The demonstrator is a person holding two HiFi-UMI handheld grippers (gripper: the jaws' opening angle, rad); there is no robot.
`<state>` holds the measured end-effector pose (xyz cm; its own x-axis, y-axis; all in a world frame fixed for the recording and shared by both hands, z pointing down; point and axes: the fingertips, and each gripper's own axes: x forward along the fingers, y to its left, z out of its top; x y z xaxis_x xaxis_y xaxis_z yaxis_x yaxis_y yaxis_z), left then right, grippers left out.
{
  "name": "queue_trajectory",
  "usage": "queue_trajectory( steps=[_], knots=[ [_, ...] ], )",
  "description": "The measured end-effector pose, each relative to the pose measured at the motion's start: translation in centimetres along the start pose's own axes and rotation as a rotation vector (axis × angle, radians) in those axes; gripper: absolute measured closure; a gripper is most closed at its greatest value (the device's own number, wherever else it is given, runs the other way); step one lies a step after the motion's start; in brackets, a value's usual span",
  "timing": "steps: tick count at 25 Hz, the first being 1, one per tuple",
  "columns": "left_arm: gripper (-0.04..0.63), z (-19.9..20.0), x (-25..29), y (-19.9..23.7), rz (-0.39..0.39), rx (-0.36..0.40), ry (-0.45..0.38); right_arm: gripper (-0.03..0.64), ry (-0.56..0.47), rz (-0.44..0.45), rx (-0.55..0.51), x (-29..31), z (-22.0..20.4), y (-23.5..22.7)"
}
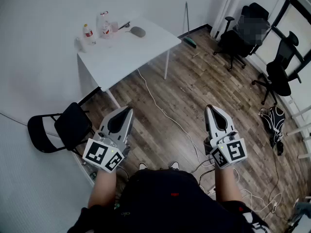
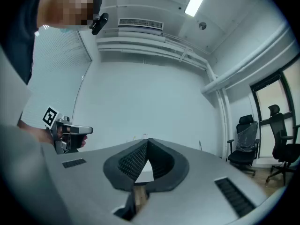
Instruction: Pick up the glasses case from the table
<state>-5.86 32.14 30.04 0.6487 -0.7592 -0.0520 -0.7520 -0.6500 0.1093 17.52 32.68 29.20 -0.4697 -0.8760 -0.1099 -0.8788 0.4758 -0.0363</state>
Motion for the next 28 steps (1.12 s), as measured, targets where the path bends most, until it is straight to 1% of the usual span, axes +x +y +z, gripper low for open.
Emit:
queue_trajectory(
  steps=[2, 5, 8, 11, 15, 18, 23, 28],
  knots=[
    [0.569, 0.0, 0.1, 0.0, -0.003, -0.001, 0.001, 0.598, 0.027, -0.007, -0.023, 0.0, -0.4, -0.2],
    [0.569, -0.1, 0.2, 0.0, -0.003, -0.002, 0.004, 0.598, 0.026, 0.001, -0.023, 0.2, -0.4, 0.1],
    [0.569, -0.2, 0.3, -0.1, -0.002, -0.002, 0.006, 0.598, 0.058, -0.012, -0.043, 0.0, -1.1, -0.3],
    [0.569, -0.3, 0.7, -0.4, -0.007, -0.001, 0.010, 0.598, 0.062, -0.012, -0.029, -0.1, -1.3, -0.6],
    [0.569, -0.9, 1.3, -1.2, -0.009, -0.008, 0.020, 0.598, -0.011, 0.048, 0.039, -0.4, -0.5, -0.1],
    [0.569, -1.2, 2.0, -2.0, -0.009, -0.017, 0.022, 0.598, -0.042, 0.082, 0.047, -1.0, -0.2, -0.2],
    [0.569, -1.7, 3.1, -3.3, -0.002, -0.011, 0.030, 0.597, -0.042, 0.125, 0.029, -1.4, -0.1, -1.1],
    [0.569, -2.7, 4.5, -5.2, 0.035, 0.003, 0.038, 0.597, -0.036, 0.183, 0.044, -2.5, -0.8, -3.3]
  ],
)
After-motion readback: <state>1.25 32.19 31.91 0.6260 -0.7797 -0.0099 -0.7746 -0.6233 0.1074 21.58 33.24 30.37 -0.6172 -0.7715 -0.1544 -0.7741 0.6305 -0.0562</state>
